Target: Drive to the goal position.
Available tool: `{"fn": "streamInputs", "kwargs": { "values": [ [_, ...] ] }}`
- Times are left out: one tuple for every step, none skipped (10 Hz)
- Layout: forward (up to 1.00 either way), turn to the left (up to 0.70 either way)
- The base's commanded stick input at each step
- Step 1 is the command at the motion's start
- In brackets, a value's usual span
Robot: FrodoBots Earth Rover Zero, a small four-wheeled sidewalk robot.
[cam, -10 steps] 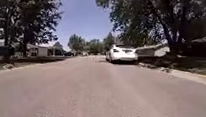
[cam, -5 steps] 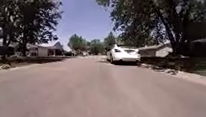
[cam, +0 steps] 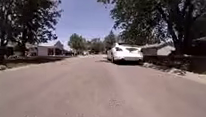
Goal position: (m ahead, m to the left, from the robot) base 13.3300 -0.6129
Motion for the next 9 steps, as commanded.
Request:
{"fn": "streamInputs", "kwargs": {
  "values": [
    [0.7,0.0],
    [0.7,0.0],
    [0.7,0.0],
    [0.7,0.0],
    [0.7,0.0],
    [0.7,0.0],
    [0.7,0.0],
    [0.7,0.0],
    [0.7,0.0]
  ]
}}
